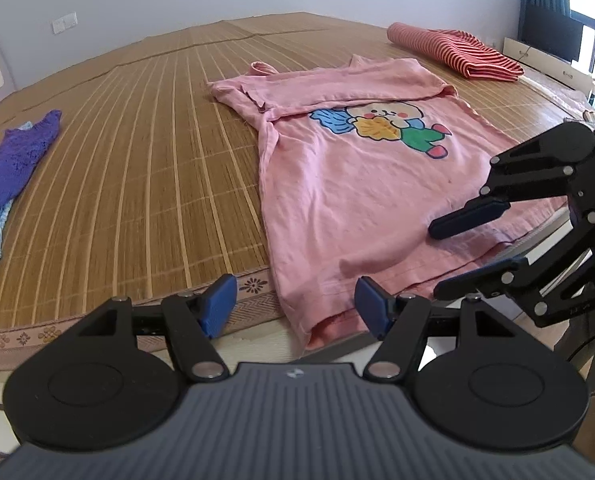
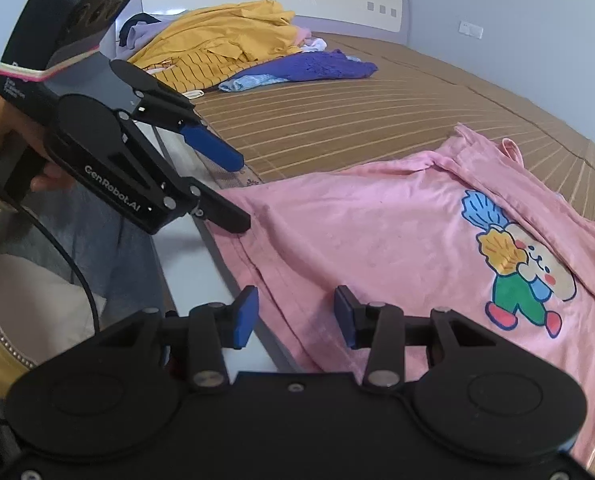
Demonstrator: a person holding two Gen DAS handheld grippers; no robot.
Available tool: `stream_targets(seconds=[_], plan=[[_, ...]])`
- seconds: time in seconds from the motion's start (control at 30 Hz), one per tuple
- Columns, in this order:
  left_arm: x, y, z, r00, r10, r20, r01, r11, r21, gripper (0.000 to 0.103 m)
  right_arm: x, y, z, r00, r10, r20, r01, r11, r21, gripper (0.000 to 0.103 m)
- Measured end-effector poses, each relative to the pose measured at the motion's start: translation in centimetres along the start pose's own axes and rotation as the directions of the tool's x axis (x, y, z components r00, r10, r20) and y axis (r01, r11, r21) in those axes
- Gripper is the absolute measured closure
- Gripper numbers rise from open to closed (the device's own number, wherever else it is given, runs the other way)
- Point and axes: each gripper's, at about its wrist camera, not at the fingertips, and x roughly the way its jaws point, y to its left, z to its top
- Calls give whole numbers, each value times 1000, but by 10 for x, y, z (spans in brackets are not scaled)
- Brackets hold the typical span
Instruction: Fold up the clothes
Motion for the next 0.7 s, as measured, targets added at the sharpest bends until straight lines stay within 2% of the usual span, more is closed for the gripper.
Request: stream_targets(seconds=[0.1,0.17,0.27,0.43,0.6,0.7], plan=[[0,-2,0,1000,-9,1,9,1000,8,32,1,-3,2,1000,1,2,-1,1000,17,67],[1,-4,1,1000,-12,1,12,1000,13,32,1,-6,2,1000,3,1,-3,999,38,84],[0,-5,0,1000,-17,4,17,1000,20,32,-1,-18,1,1000,23,2,-23,994,108,99],[-3,-10,0,999,-34,14,34,998,43,32,-16,-33,0,998,-28,51,18,984,178,99],[-3,-24,2,997,-70,21,67,991,116,32,-32,-42,2,993,-69,91,49,978,205,99],[2,-34,2,997,-71,9,68,984,162,32,-37,-46,4,992,-65,112,38,973,227,99]])
